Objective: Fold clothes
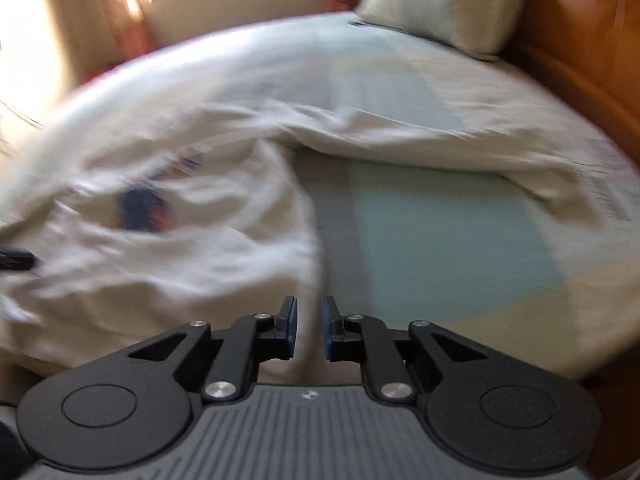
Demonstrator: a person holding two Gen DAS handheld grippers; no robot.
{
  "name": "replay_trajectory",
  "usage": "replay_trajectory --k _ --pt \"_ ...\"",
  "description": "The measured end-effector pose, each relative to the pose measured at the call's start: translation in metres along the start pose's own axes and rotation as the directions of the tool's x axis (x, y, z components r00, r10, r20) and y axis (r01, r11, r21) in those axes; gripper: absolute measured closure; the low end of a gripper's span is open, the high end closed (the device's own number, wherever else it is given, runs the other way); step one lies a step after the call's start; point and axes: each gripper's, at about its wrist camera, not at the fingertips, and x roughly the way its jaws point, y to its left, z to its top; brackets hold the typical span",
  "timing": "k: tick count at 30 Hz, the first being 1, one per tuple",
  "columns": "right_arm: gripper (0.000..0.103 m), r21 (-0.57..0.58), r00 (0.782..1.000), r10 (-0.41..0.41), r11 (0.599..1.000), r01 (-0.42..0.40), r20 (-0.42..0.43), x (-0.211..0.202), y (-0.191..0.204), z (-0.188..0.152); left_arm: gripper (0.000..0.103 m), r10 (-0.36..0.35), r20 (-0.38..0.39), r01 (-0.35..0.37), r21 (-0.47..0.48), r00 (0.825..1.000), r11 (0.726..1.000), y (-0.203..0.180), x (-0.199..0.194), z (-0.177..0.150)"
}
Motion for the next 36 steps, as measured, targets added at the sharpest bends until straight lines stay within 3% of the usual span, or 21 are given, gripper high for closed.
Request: replay_trajectory --k 3,7,11,14,18,24,29,33,36 --pt "0.075 -0.132 0.981 0.193 0.972 -0.194 -0.020 0.011 0.029 0.003 0.026 0.019 -0.016 -0.019 0.003 1.000 1.000 0.005 -0.007 -0.003" --pt "0.073 -0.309 0.924 0.355 0.871 -0.381 -0.139 0.038 0.070 0.000 0.026 0.042 -0.015 -0.042 -0.009 0.999 0.999 0.011 -0.020 -0.009" --pt "0.073 -0.427 0.871 0.415 0.760 -0.491 -0.262 0.059 0.106 -0.012 0.025 0.064 -0.001 -0.064 -0.022 0.998 0.998 0.015 -0.036 -0.017" --pt "0.073 -0.477 0.872 0.388 0.731 -0.489 -0.298 0.066 0.128 -0.019 0.025 0.081 0.010 -0.080 -0.032 0.997 0.996 0.018 -0.048 -0.023" --pt "0.071 -0.464 0.877 0.400 0.745 -0.480 -0.264 0.053 0.130 -0.020 0.024 0.090 0.037 -0.088 -0.047 0.995 0.995 0.023 -0.066 -0.031" --pt "0.064 -0.436 0.931 0.325 0.823 -0.364 -0.165 0.018 0.101 -0.022 0.022 0.046 0.073 -0.041 -0.065 0.996 0.997 0.030 -0.083 -0.033" --pt "0.052 -0.345 0.958 0.277 0.894 -0.286 -0.075 -0.014 0.074 -0.025 0.021 0.020 0.079 -0.013 -0.098 0.997 0.995 0.032 -0.085 -0.023" --pt "0.033 -0.314 0.967 0.254 0.916 -0.250 -0.029 -0.026 0.064 -0.014 0.020 0.026 0.101 -0.017 -0.090 0.995 0.996 0.029 -0.090 -0.009" --pt "0.033 -0.304 0.971 0.237 0.925 -0.229 -0.010 -0.026 0.059 -0.002 0.018 0.018 0.100 -0.009 -0.093 0.995 0.996 0.029 -0.089 0.001"
